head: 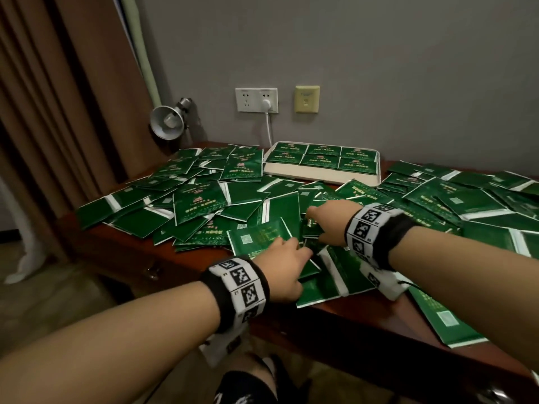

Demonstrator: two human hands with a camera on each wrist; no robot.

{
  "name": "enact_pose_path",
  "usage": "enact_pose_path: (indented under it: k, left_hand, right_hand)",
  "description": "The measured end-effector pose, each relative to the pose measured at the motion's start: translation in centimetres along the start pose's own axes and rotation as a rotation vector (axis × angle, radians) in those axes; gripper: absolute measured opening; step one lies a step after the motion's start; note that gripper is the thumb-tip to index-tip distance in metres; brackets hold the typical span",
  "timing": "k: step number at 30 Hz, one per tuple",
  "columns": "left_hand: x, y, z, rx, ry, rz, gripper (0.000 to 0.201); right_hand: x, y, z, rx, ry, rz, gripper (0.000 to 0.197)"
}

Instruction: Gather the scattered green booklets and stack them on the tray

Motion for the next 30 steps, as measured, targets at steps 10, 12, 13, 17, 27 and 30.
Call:
enact_pose_path:
  k: [10,12,13,17,27,30]
  left_hand:
    - [-2.8,-5.4,3.3,-0.277,0.103,-0.177,0.032]
    - [-2.7,-6.7,4.4,-0.256,0.074,-0.216,0.026]
    - [-2.5,-7.1,5.0,-0.248,0.053,-0.234,0.028]
    - [-1.4,-7.2,5.6,-0.139,-0.067,-0.317,0.044]
    - [-1.3,-1.6,3.4,0.211,-0.131,-0.035,0.071]
    - [-1.2,-1.3,3.2,0.192,-0.097,-0.031,0.053]
  right_hand:
    - [-2.1,0.0,-0.9,0.063,0.085,-0.025,0.029]
    - [-3.1,0.3,-2.0,0.142,0.088,-0.047,0.035]
    - [-3.7,0.5,-2.5,0.191,0.087,-0.052,0.035]
    - [-5.3,1.5,-4.5,0.342,0.125,-0.038,0.042]
    - [-5.3,3.5,-0.4,0.198,0.031,0.047,0.074]
    - [-4.9,3.7,0.2,0.192,0.034,0.041,0.066]
Point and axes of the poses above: each hand's wrist, its own x-axis towards the middle knuckle, its own y-axis out of the palm, z = x × y, the point moved 5 cm from there along x, towards the middle knuckle, and after that the axes turned 12 degrees about z, right-handed, at the moved point
